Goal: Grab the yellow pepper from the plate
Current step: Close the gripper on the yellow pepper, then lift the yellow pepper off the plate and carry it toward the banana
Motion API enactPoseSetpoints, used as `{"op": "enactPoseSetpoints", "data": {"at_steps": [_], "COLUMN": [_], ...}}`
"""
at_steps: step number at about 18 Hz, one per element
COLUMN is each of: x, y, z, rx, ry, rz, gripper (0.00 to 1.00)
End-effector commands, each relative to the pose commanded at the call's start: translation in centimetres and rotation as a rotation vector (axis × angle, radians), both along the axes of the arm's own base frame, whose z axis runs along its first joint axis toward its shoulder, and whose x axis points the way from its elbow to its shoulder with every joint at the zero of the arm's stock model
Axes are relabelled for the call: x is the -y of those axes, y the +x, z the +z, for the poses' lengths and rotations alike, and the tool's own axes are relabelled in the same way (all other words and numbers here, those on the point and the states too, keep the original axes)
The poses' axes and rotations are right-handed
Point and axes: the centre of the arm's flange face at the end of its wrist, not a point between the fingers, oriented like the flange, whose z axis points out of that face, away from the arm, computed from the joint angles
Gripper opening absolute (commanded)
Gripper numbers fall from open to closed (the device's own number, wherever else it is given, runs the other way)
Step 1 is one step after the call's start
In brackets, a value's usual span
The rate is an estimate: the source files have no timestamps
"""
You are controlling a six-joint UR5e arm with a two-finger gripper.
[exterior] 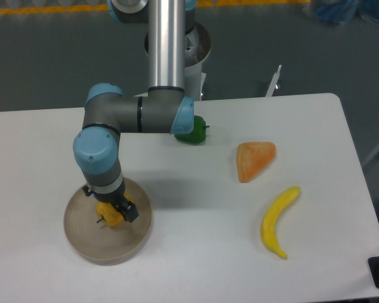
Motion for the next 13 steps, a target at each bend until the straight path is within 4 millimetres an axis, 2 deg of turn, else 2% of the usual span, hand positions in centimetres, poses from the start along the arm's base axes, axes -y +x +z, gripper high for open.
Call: {"op": "enactPoseSetpoints", "data": {"at_steps": [1,2,4,6,7,10,13], "x": [-0.1,-0.3,-0.2,-0.2,-0.3,-0.6,-0.2], "y": [0.0,-0.2,-0.2,-0.2,-0.3,-1.2,-6.0], "z": [-0.1,-0.2,0.2,1.0,1.9,4.7,9.1], "rx": [-0.006,-0.011,-0.012,-0.015,-0.02,-0.027,-0.04], "ry": [0.015,0.023,0.031,0.041,0.056,0.097,0.164], "rz": [-0.006,-0.006,-0.005,0.003,-0.001,0.006,0.076], "gripper": [0.98,0.84,0.4,0.07,0.0,0.0,0.0]}}
